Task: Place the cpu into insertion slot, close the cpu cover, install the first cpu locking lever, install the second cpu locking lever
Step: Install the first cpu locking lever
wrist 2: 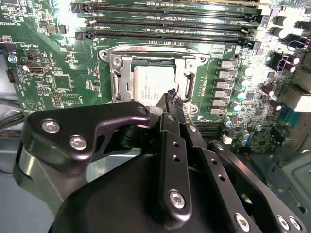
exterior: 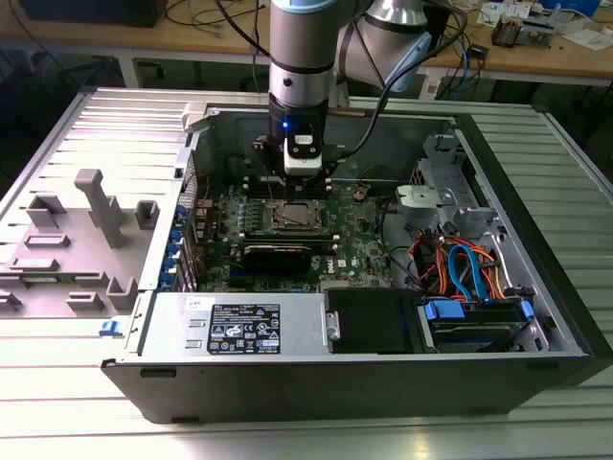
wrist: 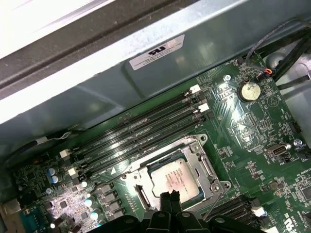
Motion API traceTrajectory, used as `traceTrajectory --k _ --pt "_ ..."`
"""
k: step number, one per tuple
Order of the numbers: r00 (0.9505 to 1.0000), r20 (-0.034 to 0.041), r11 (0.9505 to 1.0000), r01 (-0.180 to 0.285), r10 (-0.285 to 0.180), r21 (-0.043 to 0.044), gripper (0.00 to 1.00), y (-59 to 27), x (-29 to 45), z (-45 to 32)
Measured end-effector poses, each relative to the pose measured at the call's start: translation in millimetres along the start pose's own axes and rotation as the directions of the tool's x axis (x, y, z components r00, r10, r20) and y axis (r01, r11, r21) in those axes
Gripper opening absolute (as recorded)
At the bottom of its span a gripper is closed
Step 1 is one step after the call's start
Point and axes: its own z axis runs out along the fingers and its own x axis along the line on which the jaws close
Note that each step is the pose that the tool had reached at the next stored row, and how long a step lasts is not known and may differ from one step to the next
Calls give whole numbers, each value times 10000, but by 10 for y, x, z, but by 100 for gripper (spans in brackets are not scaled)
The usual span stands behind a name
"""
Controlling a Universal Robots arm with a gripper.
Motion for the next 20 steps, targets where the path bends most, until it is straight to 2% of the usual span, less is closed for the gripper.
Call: traceTrajectory --k 14,17,20 --pt "10000 0 10000 7 -7 0 11 0 0 0" --pt "9998 0 9998 207 -207 5 11 0 0 0" --pt "9980 -2 9980 625 -625 14 11 -1 2 0"
